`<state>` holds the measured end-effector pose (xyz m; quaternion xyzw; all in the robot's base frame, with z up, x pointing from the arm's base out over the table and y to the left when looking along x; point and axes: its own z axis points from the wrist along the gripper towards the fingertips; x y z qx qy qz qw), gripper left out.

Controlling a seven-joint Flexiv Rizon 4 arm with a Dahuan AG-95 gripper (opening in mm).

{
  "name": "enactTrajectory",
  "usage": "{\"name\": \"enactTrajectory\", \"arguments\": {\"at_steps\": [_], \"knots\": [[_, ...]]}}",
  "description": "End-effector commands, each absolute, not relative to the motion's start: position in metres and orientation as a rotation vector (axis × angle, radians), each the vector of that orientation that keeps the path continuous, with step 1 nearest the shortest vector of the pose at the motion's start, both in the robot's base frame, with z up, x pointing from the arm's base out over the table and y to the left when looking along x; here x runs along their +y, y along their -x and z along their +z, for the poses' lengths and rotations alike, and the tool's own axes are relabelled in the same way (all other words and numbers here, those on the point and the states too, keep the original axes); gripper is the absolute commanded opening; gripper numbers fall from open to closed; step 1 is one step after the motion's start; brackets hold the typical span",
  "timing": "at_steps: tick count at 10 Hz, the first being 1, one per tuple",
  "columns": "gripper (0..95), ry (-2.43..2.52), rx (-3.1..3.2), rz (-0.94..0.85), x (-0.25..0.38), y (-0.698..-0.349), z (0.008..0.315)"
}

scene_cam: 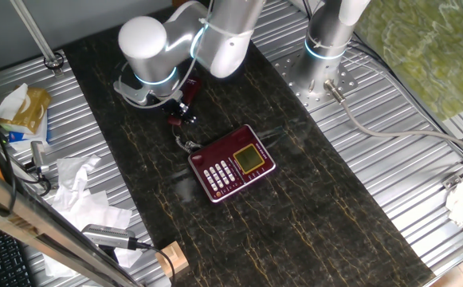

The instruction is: Place the handset of the telephone on the corresponding phone cradle

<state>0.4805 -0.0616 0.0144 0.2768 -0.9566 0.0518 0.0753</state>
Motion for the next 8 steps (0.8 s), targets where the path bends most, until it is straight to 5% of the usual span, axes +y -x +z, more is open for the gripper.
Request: {"name": "enactTrajectory", "arguments": {"at_steps": [1, 8], "knots": [[76.0, -0.83, -2.868, 0.148, -0.0603, -0.4812, 0.0143], [76.0, -0.805, -2.866, 0.157, -0.0602, -0.4811, 0.0145]]}}
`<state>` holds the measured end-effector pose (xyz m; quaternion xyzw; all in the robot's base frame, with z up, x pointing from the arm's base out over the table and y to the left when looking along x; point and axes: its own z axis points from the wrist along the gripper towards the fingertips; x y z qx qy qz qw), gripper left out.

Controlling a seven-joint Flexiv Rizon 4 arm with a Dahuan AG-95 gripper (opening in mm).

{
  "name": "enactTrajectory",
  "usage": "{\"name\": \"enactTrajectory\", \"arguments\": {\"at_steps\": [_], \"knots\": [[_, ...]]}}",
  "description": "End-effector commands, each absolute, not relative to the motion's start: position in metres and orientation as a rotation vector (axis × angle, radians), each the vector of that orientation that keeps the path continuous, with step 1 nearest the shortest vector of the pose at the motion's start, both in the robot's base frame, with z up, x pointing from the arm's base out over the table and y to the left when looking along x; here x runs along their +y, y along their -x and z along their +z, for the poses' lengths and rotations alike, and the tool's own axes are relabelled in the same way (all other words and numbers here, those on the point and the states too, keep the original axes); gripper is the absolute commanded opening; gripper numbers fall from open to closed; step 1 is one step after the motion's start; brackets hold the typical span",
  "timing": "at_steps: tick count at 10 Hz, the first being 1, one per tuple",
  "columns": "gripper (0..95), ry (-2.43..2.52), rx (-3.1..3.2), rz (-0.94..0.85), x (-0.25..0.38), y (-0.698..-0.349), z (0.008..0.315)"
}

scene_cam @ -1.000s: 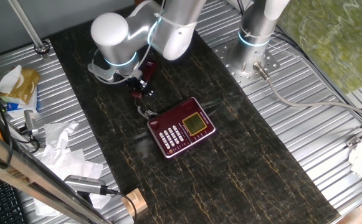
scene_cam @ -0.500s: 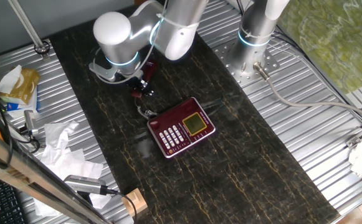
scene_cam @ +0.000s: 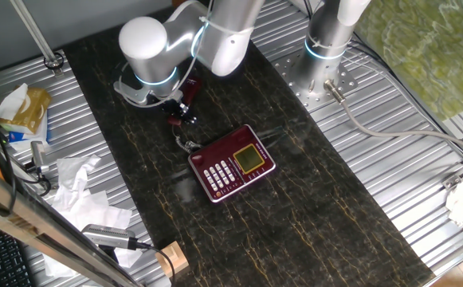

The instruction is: Place the handset of the telephone on the corresponding phone cradle

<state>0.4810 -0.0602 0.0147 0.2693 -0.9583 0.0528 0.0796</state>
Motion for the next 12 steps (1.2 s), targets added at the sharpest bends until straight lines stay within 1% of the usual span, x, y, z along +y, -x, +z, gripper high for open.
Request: {"name": "enactTrajectory", "arguments": {"at_steps": [1, 10, 11, 12], "knots": [[76.0, -0.802, -2.865, 0.156, -0.0601, -0.481, 0.015], [76.0, -0.769, -2.875, 0.152, -0.0599, -0.4811, 0.0155], [95.0, -0.762, -2.866, 0.147, -0.0599, -0.4811, 0.0155], [95.0, -0.755, -2.849, 0.141, -0.0599, -0.4811, 0.0156]]}}
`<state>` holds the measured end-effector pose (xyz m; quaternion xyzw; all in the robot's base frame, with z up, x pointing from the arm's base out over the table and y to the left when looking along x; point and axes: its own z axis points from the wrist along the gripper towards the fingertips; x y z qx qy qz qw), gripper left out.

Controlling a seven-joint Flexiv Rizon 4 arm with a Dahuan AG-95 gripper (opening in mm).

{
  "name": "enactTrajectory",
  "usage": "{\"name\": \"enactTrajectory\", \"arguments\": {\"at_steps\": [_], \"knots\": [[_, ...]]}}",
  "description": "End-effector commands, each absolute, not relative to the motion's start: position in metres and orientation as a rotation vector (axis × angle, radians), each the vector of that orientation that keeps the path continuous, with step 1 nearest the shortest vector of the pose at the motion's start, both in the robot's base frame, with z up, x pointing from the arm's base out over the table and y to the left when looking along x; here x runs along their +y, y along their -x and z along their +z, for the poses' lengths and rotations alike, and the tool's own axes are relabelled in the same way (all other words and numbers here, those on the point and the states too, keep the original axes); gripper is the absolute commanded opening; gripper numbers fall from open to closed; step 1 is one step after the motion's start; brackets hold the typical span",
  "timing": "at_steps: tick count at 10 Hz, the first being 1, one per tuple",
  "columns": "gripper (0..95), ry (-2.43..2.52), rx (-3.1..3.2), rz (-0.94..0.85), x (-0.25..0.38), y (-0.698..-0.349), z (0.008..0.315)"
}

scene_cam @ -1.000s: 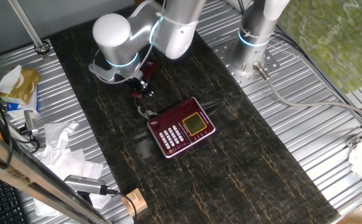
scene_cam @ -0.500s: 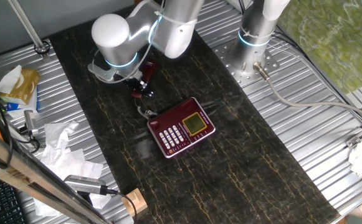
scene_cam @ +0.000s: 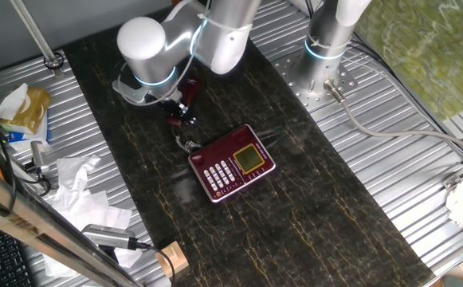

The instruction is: Place the handset of the telephone on the corresponding phone cradle

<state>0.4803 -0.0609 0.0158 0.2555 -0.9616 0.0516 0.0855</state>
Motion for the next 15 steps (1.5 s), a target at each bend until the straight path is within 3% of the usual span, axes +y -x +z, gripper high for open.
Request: {"name": "enactTrajectory", "arguments": {"at_steps": [1, 3, 4, 15], "knots": [[95.0, -0.748, -2.837, 0.136, -0.0599, -0.4811, 0.0157], [95.0, -0.745, -2.806, 0.13, -0.0599, -0.4811, 0.0157], [76.0, -0.739, -2.783, 0.126, -0.0599, -0.4811, 0.0157], [76.0, -0.683, -2.746, 0.184, -0.0593, -0.4813, 0.0175]]}}
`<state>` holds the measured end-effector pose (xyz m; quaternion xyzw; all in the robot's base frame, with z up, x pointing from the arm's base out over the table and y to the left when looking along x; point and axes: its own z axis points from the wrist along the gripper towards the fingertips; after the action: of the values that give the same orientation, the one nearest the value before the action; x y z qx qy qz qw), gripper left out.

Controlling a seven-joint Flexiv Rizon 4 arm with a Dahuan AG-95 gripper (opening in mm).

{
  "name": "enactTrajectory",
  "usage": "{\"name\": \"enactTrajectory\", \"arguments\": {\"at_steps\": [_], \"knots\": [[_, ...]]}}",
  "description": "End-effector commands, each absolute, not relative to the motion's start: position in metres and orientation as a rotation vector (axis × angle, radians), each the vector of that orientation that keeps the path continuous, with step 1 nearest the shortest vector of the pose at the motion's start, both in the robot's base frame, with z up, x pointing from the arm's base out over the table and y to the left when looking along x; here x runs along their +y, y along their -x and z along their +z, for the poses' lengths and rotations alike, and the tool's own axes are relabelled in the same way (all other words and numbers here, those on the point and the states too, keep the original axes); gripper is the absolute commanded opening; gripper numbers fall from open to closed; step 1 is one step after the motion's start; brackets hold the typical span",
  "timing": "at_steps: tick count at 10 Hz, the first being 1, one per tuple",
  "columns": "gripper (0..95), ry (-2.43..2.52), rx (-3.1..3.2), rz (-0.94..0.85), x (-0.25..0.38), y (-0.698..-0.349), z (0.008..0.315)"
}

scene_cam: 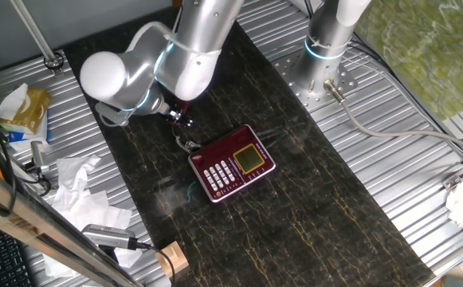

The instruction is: Place the handset of the telephone on the corresponding phone cradle

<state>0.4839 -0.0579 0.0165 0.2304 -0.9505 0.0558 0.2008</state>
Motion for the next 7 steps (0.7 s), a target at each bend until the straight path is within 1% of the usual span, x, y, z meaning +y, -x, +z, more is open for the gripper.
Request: {"name": "enactTrajectory", "arguments": {"at_steps": [1, 7], "knots": [[76.0, -0.689, -2.777, 0.192, -0.0592, -0.4813, 0.0175], [76.0, -0.672, -2.853, 0.252, -0.0591, -0.4837, 0.0187]]}}
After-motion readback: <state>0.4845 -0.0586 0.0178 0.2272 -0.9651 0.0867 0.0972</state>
